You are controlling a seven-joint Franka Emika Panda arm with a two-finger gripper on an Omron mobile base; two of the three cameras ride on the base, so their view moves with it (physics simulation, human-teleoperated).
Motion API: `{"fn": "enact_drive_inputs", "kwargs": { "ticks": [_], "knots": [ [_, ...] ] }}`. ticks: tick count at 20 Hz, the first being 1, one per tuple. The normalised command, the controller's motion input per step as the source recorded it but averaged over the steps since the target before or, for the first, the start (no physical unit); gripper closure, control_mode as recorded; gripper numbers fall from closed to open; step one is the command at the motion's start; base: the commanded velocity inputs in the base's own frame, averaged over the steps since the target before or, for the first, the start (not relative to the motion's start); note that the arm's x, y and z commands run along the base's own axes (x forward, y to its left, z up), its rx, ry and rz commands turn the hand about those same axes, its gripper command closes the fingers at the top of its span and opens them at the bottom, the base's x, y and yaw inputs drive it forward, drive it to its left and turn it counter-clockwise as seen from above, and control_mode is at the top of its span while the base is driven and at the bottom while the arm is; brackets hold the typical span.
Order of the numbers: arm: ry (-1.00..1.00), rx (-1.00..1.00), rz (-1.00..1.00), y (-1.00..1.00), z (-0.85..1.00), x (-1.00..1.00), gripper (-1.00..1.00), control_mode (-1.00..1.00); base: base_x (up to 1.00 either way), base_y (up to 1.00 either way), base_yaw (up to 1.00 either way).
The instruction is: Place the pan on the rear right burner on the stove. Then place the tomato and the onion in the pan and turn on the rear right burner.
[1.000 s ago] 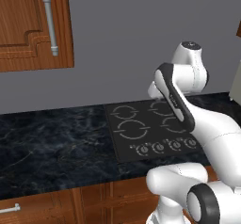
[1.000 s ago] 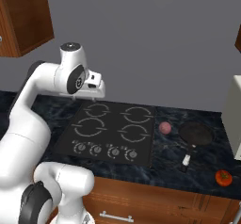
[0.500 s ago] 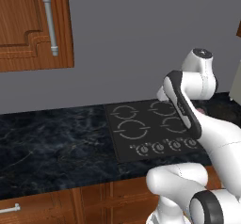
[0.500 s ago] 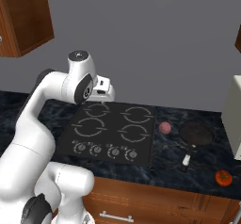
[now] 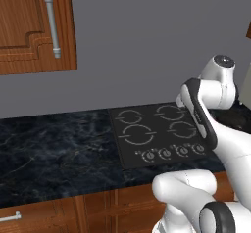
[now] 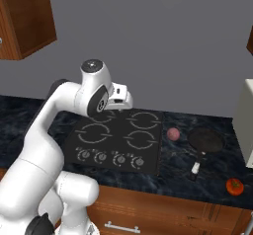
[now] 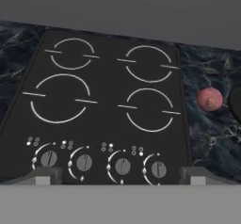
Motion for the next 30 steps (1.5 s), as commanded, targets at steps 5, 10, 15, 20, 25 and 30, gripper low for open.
{"fn": "enact_drive_inputs", "kwargs": {
  "ticks": [5, 10, 15, 20, 25, 30],
  "knots": [
    [0.0, 0.0, -0.02, -0.4, 0.0, -0.25, -1.0, -1.0, 0.0, 0.0, 0.0],
    [0.0, -0.01, 0.0, -0.39, 0.0, -0.27, -1.0, -1.0, 0.0, 0.0, 0.0],
    [0.0, -0.01, -0.02, -0.44, 0.0, -0.4, -1.0, -1.0, 0.0, 0.0, 0.0],
    [0.0, -0.06, -0.08, -0.52, 0.0, -0.43, -1.0, -1.0, 0.0, 0.0, 0.0],
    [0.05, -0.03, -0.18, -0.27, 0.0, -0.24, -1.0, -1.0, 0.0, 0.0, 0.0],
    [0.01, 0.0, -0.14, 0.0, 0.0, -0.01, -1.0, -1.0, 0.0, 0.0, 0.0]
  ]
}}
